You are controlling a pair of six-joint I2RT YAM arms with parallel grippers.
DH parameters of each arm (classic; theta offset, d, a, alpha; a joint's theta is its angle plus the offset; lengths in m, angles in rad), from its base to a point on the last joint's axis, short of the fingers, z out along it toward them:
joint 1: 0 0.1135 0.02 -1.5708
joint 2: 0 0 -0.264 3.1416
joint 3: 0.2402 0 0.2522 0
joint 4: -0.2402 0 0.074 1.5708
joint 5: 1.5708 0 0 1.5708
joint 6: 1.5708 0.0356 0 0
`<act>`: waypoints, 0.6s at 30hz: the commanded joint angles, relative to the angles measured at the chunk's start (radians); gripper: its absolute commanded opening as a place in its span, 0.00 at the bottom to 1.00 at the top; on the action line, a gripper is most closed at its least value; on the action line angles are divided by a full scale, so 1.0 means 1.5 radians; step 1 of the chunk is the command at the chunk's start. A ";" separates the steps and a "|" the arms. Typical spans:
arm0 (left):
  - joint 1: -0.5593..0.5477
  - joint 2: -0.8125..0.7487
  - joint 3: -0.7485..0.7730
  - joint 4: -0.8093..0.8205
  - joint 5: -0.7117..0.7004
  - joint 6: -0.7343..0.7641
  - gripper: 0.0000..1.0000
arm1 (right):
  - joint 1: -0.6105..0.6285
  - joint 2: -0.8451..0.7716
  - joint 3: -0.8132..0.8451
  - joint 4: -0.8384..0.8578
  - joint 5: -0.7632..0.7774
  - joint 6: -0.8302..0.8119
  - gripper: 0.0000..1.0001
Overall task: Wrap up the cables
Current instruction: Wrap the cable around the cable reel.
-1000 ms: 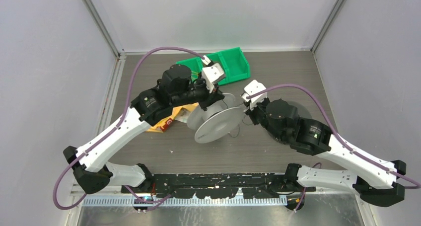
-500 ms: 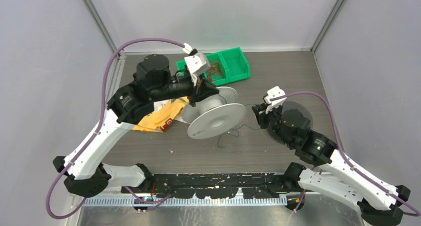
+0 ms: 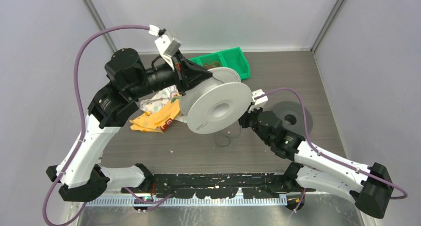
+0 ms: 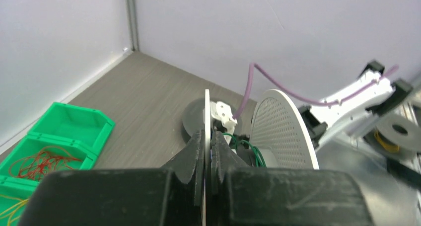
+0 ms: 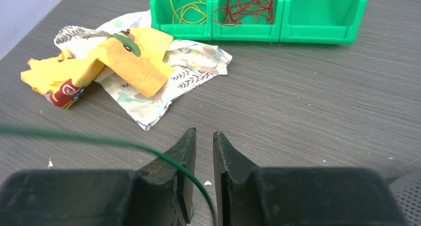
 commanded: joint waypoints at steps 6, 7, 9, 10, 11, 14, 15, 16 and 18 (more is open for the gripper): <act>0.011 -0.047 -0.019 0.224 -0.191 -0.128 0.00 | -0.002 0.066 -0.039 0.195 -0.050 0.115 0.30; 0.011 -0.050 -0.027 0.237 -0.204 -0.133 0.00 | -0.003 0.076 -0.040 0.203 -0.056 0.119 0.30; 0.011 -0.051 -0.029 0.253 -0.233 -0.135 0.00 | -0.003 0.096 -0.042 0.218 -0.064 0.131 0.30; 0.011 -0.052 -0.028 0.258 -0.243 -0.136 0.00 | -0.003 0.104 -0.043 0.224 -0.068 0.137 0.30; 0.011 -0.053 -0.027 0.264 -0.253 -0.133 0.00 | -0.003 0.110 -0.044 0.229 -0.071 0.141 0.30; 0.011 -0.055 -0.026 0.277 -0.289 -0.124 0.00 | -0.003 0.120 -0.050 0.239 -0.078 0.158 0.31; 0.011 -0.056 -0.029 0.282 -0.306 -0.120 0.00 | -0.003 0.120 -0.054 0.242 -0.079 0.164 0.31; 0.011 -0.056 -0.029 0.288 -0.315 -0.117 0.00 | -0.003 0.120 -0.060 0.245 -0.080 0.169 0.31; 0.011 -0.056 -0.030 0.293 -0.328 -0.115 0.00 | -0.002 0.116 -0.071 0.248 -0.082 0.176 0.23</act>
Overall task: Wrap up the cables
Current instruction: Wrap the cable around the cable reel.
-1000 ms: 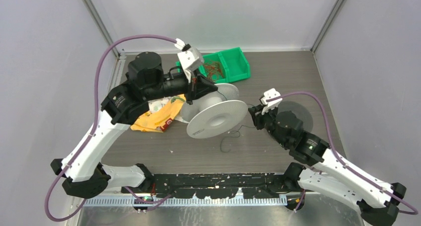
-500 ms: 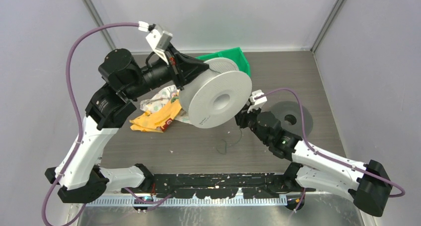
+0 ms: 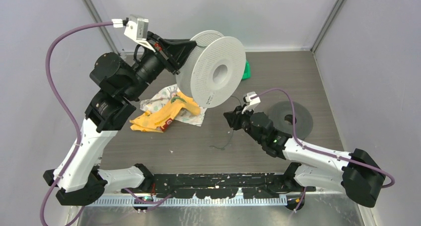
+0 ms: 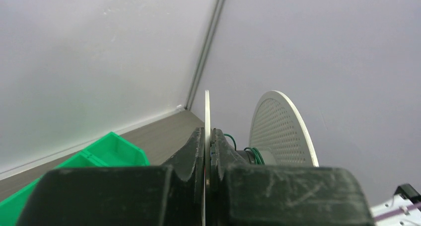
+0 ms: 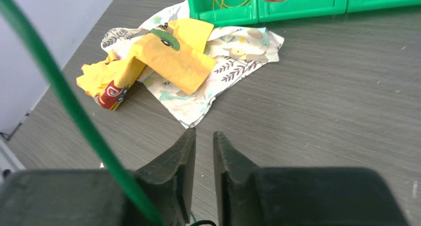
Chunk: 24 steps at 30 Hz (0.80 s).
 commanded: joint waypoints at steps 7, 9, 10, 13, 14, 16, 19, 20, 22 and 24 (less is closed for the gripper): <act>0.004 -0.024 -0.008 0.135 -0.113 0.015 0.00 | -0.003 -0.021 -0.039 0.043 -0.023 0.048 0.28; 0.004 -0.022 -0.007 0.135 -0.115 0.019 0.00 | -0.002 -0.025 -0.042 0.041 -0.029 0.050 0.39; 0.004 -0.021 -0.006 0.133 -0.116 0.022 0.00 | -0.002 -0.027 -0.044 0.040 -0.028 0.052 0.43; 0.004 -0.020 -0.006 0.131 -0.121 0.028 0.00 | -0.003 -0.044 -0.049 0.029 -0.015 0.059 0.49; 0.004 -0.021 -0.006 0.131 -0.123 0.029 0.00 | -0.003 -0.052 -0.053 0.030 -0.009 0.062 0.50; 0.004 -0.022 -0.008 0.133 -0.123 0.031 0.00 | -0.003 -0.062 -0.064 0.038 -0.002 0.066 0.48; 0.004 -0.022 -0.010 0.137 -0.126 0.035 0.00 | -0.003 -0.068 -0.074 0.036 0.002 0.073 0.39; 0.004 -0.021 -0.011 0.137 -0.127 0.036 0.00 | -0.003 -0.070 -0.075 0.031 0.001 0.075 0.39; 0.004 -0.020 -0.010 0.136 -0.128 0.040 0.00 | -0.003 -0.080 -0.077 0.014 0.001 0.079 0.46; 0.004 -0.018 -0.010 0.135 -0.128 0.041 0.00 | -0.002 -0.092 -0.084 0.005 0.003 0.081 0.48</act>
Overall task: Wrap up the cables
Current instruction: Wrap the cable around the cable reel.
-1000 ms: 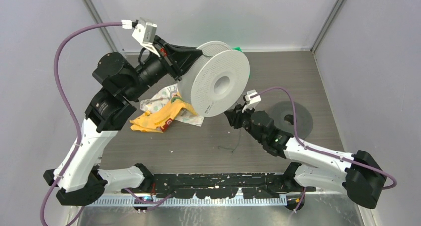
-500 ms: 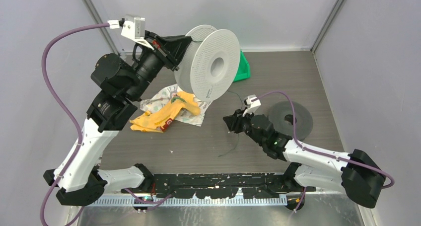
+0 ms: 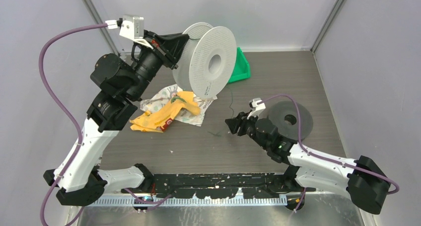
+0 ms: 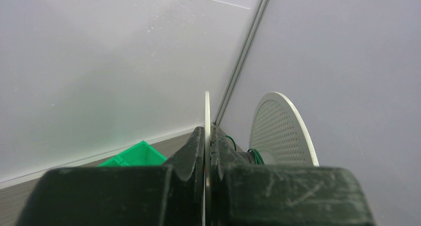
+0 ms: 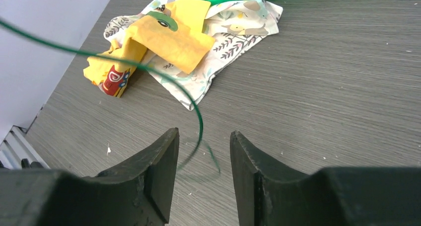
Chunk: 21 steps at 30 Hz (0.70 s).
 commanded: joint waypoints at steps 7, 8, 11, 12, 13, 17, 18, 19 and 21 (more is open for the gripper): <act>0.002 -0.015 0.003 0.098 -0.010 -0.002 0.00 | -0.002 -0.049 -0.019 -0.005 0.019 0.011 0.15; 0.002 -0.016 0.001 0.101 -0.010 -0.003 0.00 | -0.002 -0.048 -0.019 -0.004 0.020 0.011 0.19; 0.002 -0.015 0.001 0.103 -0.009 -0.004 0.00 | -0.002 -0.038 -0.013 0.001 0.009 0.007 0.44; 0.002 -0.014 0.002 0.102 -0.009 -0.004 0.00 | -0.002 -0.035 -0.011 0.003 0.005 0.007 0.49; 0.002 -0.013 0.003 0.102 -0.009 -0.004 0.00 | -0.002 -0.031 -0.009 0.006 0.004 0.007 0.56; 0.002 -0.011 0.003 0.104 -0.005 -0.006 0.00 | -0.001 -0.019 0.001 0.012 0.024 0.006 0.64; 0.002 -0.012 0.002 0.104 -0.005 -0.007 0.00 | -0.001 -0.013 0.004 0.013 0.033 0.005 0.65; 0.002 -0.013 0.001 0.107 -0.004 -0.007 0.00 | -0.002 -0.008 0.006 0.014 0.040 0.005 0.65; 0.002 -0.015 0.000 0.109 -0.002 -0.008 0.00 | -0.002 0.008 0.012 0.017 0.055 0.003 0.66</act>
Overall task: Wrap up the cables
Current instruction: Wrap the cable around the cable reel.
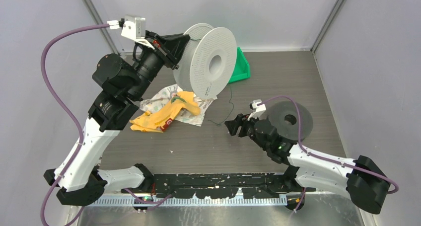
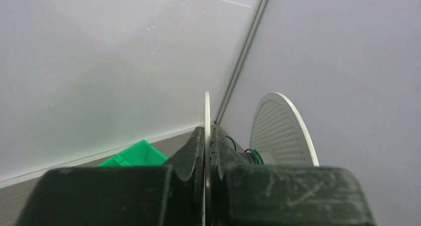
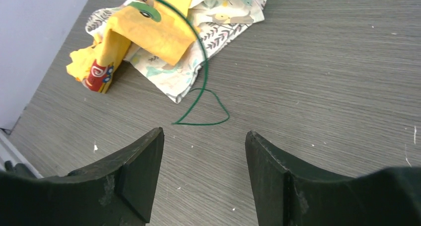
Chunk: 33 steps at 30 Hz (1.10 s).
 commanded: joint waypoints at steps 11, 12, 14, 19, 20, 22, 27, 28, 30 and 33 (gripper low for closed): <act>0.002 -0.018 0.006 0.102 -0.002 -0.012 0.00 | -0.002 0.136 0.049 0.166 0.012 0.015 0.64; 0.002 -0.019 0.007 0.100 -0.002 -0.012 0.00 | -0.002 0.140 0.051 0.171 0.008 0.017 0.63; 0.002 -0.020 0.007 0.100 -0.002 -0.011 0.00 | -0.002 0.146 0.055 0.176 -0.002 0.021 0.63; 0.002 -0.025 0.003 0.101 -0.003 -0.011 0.00 | -0.003 0.159 0.050 0.204 0.030 0.037 0.61; 0.002 -0.026 0.002 0.101 -0.003 -0.012 0.00 | -0.003 0.166 0.050 0.212 0.035 0.038 0.60; 0.002 -0.026 0.001 0.101 -0.002 -0.012 0.00 | -0.005 0.182 0.054 0.216 0.044 0.041 0.51; 0.002 -0.027 -0.002 0.099 -0.011 -0.012 0.00 | -0.011 0.221 0.060 0.225 0.056 0.050 0.06; 0.002 -0.026 -0.004 0.100 -0.018 -0.010 0.00 | -0.012 0.224 0.065 0.216 0.039 0.048 0.01; 0.002 -0.023 -0.010 0.101 -0.042 -0.004 0.00 | -0.011 0.221 0.086 0.171 -0.021 0.032 0.01; 0.002 -0.026 -0.067 0.147 -0.117 -0.002 0.00 | -0.009 0.206 0.130 0.061 -0.119 0.025 0.01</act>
